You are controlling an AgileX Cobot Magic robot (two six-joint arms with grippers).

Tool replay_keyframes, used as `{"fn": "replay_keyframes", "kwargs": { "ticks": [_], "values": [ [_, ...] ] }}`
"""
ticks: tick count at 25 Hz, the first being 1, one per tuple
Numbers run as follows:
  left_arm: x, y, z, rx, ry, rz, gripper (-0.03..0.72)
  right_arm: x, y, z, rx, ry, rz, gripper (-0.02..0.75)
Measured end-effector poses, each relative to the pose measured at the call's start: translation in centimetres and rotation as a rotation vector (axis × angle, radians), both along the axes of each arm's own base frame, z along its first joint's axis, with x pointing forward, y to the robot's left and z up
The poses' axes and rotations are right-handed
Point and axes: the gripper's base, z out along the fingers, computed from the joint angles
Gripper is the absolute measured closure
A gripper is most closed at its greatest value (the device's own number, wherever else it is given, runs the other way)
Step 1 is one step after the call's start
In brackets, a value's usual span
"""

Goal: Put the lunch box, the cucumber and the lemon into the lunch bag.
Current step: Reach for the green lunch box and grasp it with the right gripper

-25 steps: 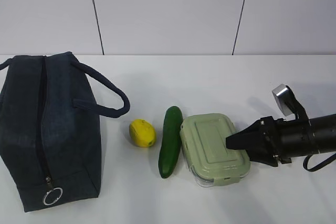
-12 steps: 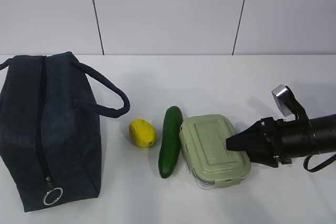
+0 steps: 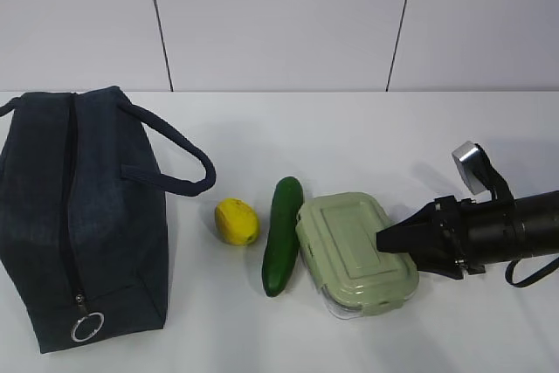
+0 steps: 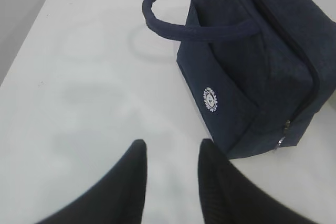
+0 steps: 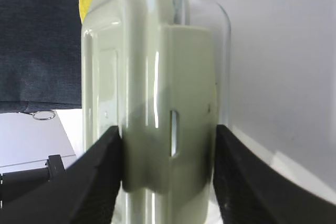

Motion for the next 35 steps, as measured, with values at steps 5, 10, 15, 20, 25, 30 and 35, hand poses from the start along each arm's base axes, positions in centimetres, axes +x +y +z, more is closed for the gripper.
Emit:
{"fn": "replay_keyframes", "kwargs": {
  "ticks": [5,10,15,20,25,30,35],
  "values": [
    [0.00,0.00,0.00,0.000,0.000,0.000,0.449,-0.02,0.02,-0.02,0.004,0.003,0.001,0.373],
    [0.00,0.00,0.00,0.000,0.000,0.000,0.449,-0.04,0.03,-0.01,0.006,0.003,0.003,0.374],
    [0.00,0.00,0.00,0.000,0.000,0.000,0.449,-0.06,0.04,0.00,0.007,0.005,0.005,0.375],
    [0.00,0.00,0.00,0.000,0.000,0.000,0.449,-0.11,0.05,0.00,0.008,0.005,0.011,0.375],
    [0.00,0.00,0.00,0.000,0.000,0.000,0.449,-0.13,0.06,0.01,0.008,0.005,0.014,0.375],
    [0.00,0.00,0.00,0.000,0.000,0.000,0.449,-0.15,0.06,0.00,0.007,0.005,0.016,0.375],
    [0.00,0.00,0.00,0.000,0.000,0.000,0.449,-0.11,-0.08,0.76,-0.033,-0.027,0.026,0.377]
  ]
}}
